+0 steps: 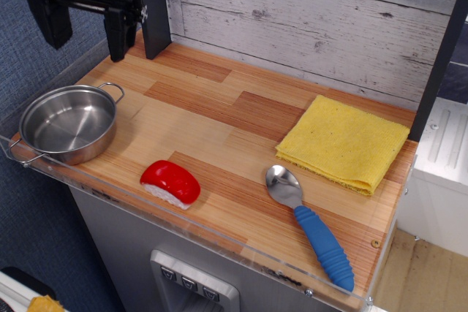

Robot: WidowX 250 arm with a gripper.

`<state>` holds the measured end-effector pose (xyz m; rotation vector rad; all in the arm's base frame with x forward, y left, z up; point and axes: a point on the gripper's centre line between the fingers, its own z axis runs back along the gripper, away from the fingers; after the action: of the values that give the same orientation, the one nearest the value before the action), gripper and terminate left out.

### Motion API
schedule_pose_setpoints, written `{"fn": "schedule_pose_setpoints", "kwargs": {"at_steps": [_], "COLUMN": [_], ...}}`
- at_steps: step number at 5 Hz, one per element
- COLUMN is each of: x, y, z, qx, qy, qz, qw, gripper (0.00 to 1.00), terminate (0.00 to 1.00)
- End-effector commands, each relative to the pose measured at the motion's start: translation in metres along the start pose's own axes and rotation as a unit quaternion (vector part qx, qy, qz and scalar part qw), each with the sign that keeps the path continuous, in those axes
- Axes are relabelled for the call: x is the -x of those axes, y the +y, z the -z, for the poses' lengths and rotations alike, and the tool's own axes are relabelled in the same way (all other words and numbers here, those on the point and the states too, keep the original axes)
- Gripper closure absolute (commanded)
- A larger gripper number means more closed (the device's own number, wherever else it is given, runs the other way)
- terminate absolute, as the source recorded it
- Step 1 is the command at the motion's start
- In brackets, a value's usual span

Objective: PICK UP THE SPOON AND PUT ANOTHER SIDE OF THE TABLE

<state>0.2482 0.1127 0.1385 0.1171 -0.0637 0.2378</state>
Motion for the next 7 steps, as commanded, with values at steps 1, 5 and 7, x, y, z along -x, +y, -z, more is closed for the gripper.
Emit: {"fn": "schedule_pose_setpoints", "kwargs": {"at_steps": [1, 5, 7], "x": [0.009, 0.023, 0.038], "y": [-0.046, -0.156, -0.189], "z": [-0.001, 0.025, 0.053], "qx": [0.017, 0.053, 0.051], "qy": [-0.014, -0.035, -0.042], "qz": [0.0, -0.055, -0.104], "qw": [0.9998, 0.9964, 0.9924], "gripper": [0.0, 0.0, 0.0], "terminate": [0.0, 0.0, 0.0]}}
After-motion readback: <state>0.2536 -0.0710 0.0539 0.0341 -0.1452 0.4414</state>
